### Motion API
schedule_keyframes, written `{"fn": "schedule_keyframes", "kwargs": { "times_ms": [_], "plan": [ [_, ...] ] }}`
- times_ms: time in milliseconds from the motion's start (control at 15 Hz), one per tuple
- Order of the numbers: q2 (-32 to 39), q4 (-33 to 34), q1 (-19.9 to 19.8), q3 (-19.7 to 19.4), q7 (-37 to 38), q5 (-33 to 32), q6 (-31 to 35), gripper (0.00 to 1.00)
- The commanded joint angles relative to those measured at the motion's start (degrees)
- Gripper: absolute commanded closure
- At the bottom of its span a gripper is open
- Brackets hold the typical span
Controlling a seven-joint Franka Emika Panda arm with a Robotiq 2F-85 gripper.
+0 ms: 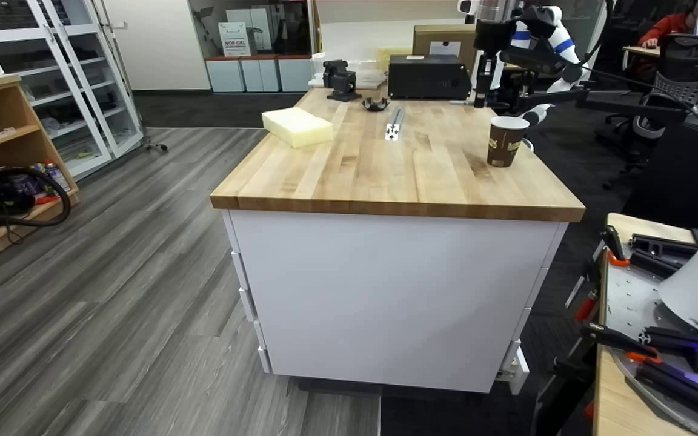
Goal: Pick the pen on the counter and put it in the cup
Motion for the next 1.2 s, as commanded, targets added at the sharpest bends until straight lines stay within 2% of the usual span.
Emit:
{"fn": "schedule_keyframes", "kwargs": {
  "times_ms": [0, 1133],
  "plan": [
    [-4.2, -4.5, -0.6, -0.2, 1.6, -0.5, 4.6, 0.94],
    [-8.2, -10.5, -1.9, -1.4, 4.3, -1.4, 13.2, 0.94]
  ]
}}
